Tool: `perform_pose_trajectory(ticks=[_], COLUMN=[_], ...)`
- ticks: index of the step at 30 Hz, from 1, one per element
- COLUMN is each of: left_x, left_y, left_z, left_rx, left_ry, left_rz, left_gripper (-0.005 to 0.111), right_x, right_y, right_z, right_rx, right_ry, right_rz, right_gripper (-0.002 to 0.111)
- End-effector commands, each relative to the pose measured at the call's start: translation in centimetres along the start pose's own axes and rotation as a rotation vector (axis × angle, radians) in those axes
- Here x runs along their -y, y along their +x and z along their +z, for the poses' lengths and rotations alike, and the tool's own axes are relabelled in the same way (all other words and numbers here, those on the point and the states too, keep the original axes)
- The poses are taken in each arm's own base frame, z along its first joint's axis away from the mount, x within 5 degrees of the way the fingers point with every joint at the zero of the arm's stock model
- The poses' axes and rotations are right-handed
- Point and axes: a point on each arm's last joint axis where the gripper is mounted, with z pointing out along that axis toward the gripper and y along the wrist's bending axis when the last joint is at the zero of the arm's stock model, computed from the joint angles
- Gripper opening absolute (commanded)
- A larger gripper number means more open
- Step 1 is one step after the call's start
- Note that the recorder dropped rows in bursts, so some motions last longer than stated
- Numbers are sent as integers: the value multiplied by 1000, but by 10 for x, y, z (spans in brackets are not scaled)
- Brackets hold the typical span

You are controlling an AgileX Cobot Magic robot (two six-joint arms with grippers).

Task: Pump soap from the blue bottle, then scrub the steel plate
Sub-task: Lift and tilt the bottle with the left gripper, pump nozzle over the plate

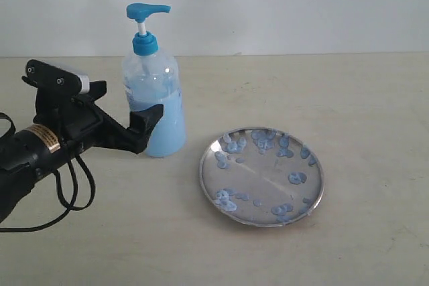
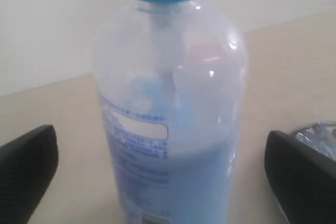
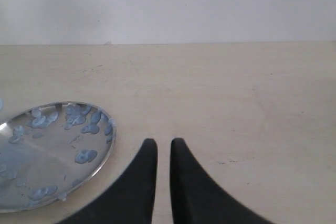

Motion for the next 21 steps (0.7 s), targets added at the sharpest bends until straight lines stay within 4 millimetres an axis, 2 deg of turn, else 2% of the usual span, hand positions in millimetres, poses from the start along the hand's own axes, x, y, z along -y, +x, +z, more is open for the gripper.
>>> perform_pose_trajectory(ticks=[1, 4, 8, 11, 14, 19, 20, 21], left_x=[3, 9, 7, 6, 5, 2, 2, 1], left_y=[4, 11, 12, 11, 16, 21, 23, 23], left_z=[9, 20, 37, 54, 81, 104, 108, 110], left_rx=[82, 71, 87, 113, 116, 134, 119, 102], left_ry=[30, 99, 89, 87, 96, 81, 81, 80], left_rz=[35, 65, 62, 66, 80, 107, 109, 111], left_gripper=[110, 110, 110, 110, 110, 110, 107, 98], right_x=[0, 0, 0, 0, 0, 0, 0, 0], right_y=[-1, -1, -1, -1, -1, -1, -1, -1], right_z=[0, 0, 0, 0, 0, 0, 0, 0], right_rx=[14, 14, 14, 14, 14, 14, 14, 14], right_ry=[-4, -4, -4, -4, -4, -4, -4, -4], right_rz=[-4, -4, -4, -4, -4, -4, -4, -4], right_gripper=[0, 0, 0, 0, 0, 0, 0, 0])
